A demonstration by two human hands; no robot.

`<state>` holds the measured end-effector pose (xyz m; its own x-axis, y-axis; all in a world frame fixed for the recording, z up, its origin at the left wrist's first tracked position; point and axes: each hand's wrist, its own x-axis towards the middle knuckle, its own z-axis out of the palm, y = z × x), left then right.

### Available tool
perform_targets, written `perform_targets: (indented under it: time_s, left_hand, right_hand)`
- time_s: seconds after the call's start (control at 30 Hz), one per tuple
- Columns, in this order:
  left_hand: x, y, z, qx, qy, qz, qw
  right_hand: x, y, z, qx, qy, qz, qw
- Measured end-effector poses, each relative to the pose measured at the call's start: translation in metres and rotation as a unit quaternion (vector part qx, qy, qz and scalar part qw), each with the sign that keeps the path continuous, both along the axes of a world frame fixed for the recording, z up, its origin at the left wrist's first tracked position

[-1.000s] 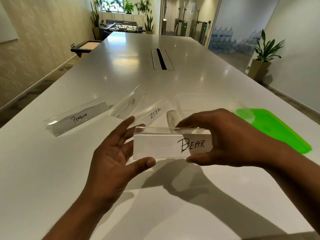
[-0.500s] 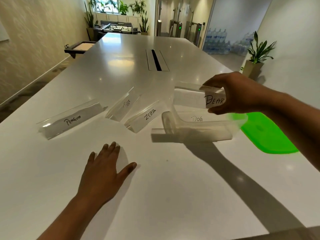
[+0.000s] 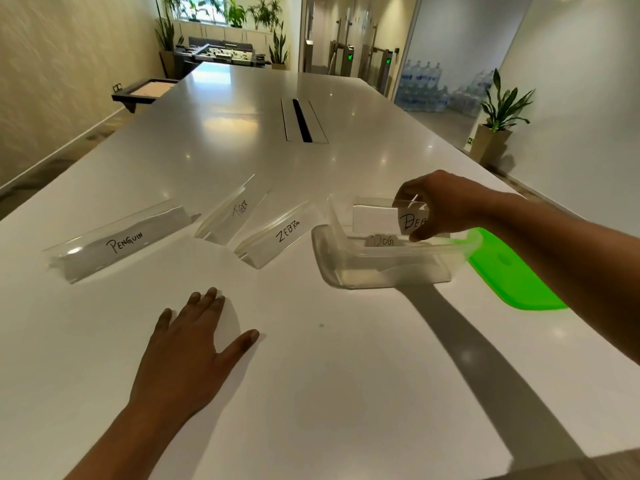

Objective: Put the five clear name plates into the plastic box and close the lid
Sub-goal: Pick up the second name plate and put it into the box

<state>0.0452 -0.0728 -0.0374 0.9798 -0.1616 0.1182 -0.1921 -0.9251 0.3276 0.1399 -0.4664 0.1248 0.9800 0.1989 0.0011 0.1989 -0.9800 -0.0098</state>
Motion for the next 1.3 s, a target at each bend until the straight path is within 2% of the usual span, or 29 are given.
perform_targets:
  time_s: [0.47,0.87,1.3]
  left_hand:
    - [-0.001,-0.001,-0.002,-0.006,-0.012,0.003,1.000]
    - [0.001,-0.001,-0.001,-0.002,-0.008,0.009,1.000]
    - [-0.001,-0.002,0.002,-0.003,-0.004,0.009,1.000]
  right_hand:
    - [0.016,0.010,-0.027,-0.003,0.098,0.016,0.995]
    - [0.030,0.013,-0.044,-0.015,0.131,0.028,0.991]
    - [0.037,0.010,-0.059,-0.052,0.129,0.029,0.990]
